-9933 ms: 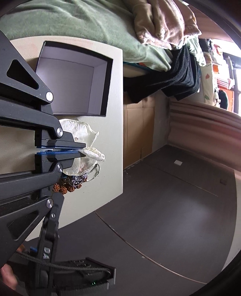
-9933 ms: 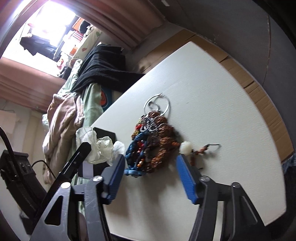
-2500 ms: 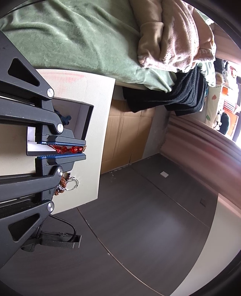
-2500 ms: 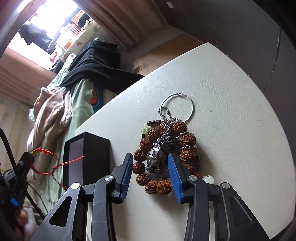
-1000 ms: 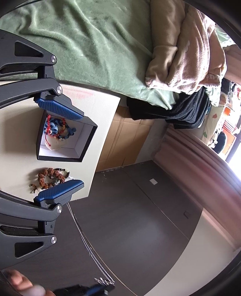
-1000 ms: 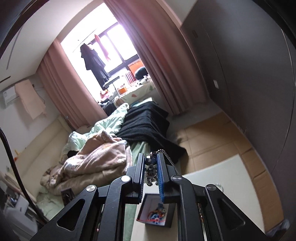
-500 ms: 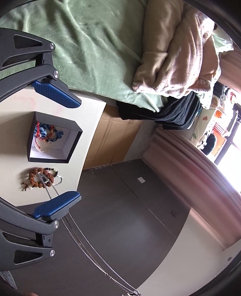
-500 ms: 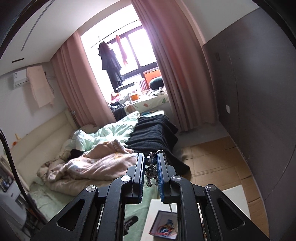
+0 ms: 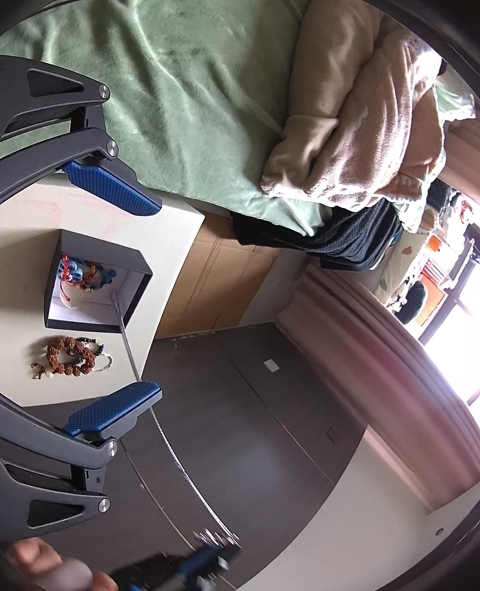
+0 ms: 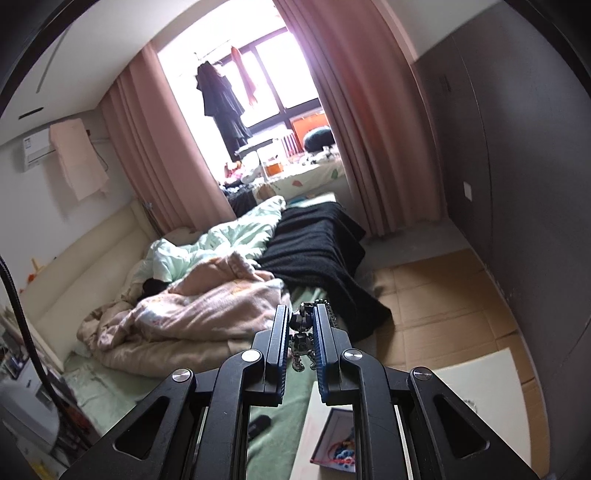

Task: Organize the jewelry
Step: 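Lift the silver chain necklace with the right gripper and drop it into the box, then lower the left gripper onto the brown rudraksha bead bracelet and grasp it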

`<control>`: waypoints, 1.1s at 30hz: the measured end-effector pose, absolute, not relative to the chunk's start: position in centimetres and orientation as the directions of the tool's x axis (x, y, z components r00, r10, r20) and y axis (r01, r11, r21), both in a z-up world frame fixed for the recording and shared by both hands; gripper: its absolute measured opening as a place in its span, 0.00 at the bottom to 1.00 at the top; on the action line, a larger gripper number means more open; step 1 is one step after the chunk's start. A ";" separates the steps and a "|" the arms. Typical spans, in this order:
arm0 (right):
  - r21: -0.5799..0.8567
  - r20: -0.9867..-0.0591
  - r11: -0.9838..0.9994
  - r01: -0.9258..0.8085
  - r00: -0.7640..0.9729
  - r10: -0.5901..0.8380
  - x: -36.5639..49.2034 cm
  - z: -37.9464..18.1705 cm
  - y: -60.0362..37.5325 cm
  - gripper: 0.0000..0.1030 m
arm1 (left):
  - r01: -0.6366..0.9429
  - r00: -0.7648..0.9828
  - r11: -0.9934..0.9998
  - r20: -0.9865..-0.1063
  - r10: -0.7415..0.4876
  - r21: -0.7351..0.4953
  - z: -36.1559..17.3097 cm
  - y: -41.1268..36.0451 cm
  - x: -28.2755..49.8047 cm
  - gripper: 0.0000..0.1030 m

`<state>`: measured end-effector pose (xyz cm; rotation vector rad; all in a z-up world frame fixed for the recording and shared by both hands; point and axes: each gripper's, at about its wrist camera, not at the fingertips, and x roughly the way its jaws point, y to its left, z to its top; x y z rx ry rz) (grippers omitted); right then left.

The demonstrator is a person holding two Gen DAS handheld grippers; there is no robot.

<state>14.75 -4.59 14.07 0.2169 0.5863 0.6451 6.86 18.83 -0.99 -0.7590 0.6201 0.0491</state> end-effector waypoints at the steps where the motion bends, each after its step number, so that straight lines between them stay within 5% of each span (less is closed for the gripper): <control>1: 0.376 -0.460 0.785 -0.493 0.635 0.620 15.2 13.0 -4.5 0.14 | -0.261 0.822 0.730 -0.542 -0.175 -0.632 -1.0 18.9 6.9 0.89; 24: 0.508 -0.696 0.801 -0.319 0.396 0.599 20.4 -7.5 -3.5 0.15 | -0.356 0.798 0.731 -0.597 -0.087 -0.582 -2.2 18.9 7.3 0.89; 31: 0.564 -0.677 0.770 -0.299 0.366 0.638 19.4 -7.7 -6.4 0.61 | -0.331 0.783 0.775 -0.615 -0.093 -0.538 -2.2 16.6 7.9 0.89; 33: 0.555 -0.665 0.782 -0.283 0.414 0.621 18.7 -6.7 -8.2 0.66 | -0.311 0.777 0.798 -0.622 -0.100 -0.516 -2.1 15.4 8.1 0.89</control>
